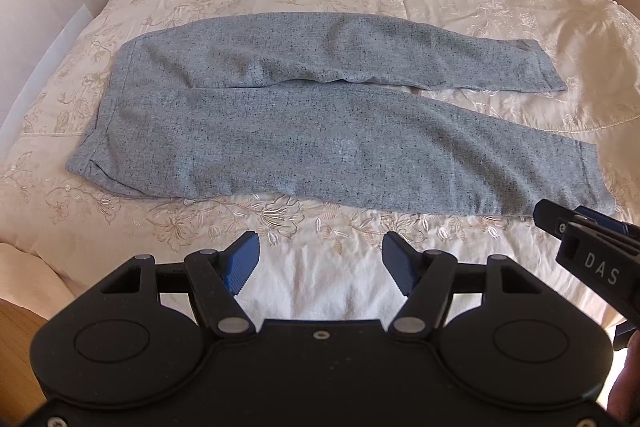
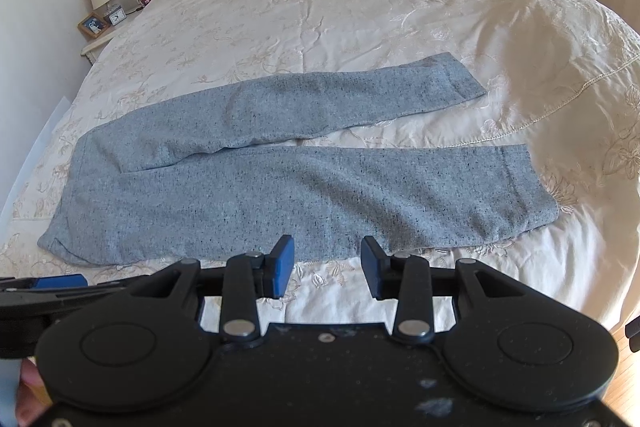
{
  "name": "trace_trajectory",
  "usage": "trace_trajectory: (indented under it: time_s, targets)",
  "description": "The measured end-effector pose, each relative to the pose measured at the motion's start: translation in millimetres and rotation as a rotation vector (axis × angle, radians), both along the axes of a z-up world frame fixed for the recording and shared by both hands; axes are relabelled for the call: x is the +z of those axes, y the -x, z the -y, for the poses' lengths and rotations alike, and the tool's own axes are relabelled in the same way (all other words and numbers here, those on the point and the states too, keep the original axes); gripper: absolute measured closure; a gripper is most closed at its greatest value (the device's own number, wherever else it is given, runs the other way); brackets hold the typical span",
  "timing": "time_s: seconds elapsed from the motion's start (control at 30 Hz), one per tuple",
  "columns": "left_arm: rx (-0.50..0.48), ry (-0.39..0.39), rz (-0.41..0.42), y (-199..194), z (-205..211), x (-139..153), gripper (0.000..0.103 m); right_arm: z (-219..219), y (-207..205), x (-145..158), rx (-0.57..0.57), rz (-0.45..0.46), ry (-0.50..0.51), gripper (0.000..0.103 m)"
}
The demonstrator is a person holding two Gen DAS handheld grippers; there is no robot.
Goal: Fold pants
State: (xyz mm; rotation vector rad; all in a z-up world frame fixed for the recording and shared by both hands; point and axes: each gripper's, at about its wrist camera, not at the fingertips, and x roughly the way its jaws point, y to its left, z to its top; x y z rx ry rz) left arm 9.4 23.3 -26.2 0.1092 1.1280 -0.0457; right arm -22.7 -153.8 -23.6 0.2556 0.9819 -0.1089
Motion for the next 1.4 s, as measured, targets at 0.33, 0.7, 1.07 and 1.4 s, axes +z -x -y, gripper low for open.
trace_trajectory:
  time_s: [0.33, 0.7, 1.07, 1.4]
  targets:
    - [0.017, -0.02, -0.042, -33.4, -38.0, -28.1, 0.036, -13.3, -26.1, -32.2, -0.019, -0.051, 0.008, 0.063]
    - [0.125, -0.092, -0.034, -97.8, -141.9, -64.1, 0.04, -58.1, -76.4, -48.5, 0.07, -0.102, 0.067, 0.063]
    - [0.288, -0.173, -0.039, -161.7, -270.5, -94.7, 0.04, -116.3, -129.1, -55.6, 0.074, -0.108, 0.042, 0.063]
    - [0.478, -0.03, -0.161, -176.4, -350.7, -152.0, 0.04, -159.3, -150.1, -62.6, 0.109, -0.153, 0.05, 0.063]
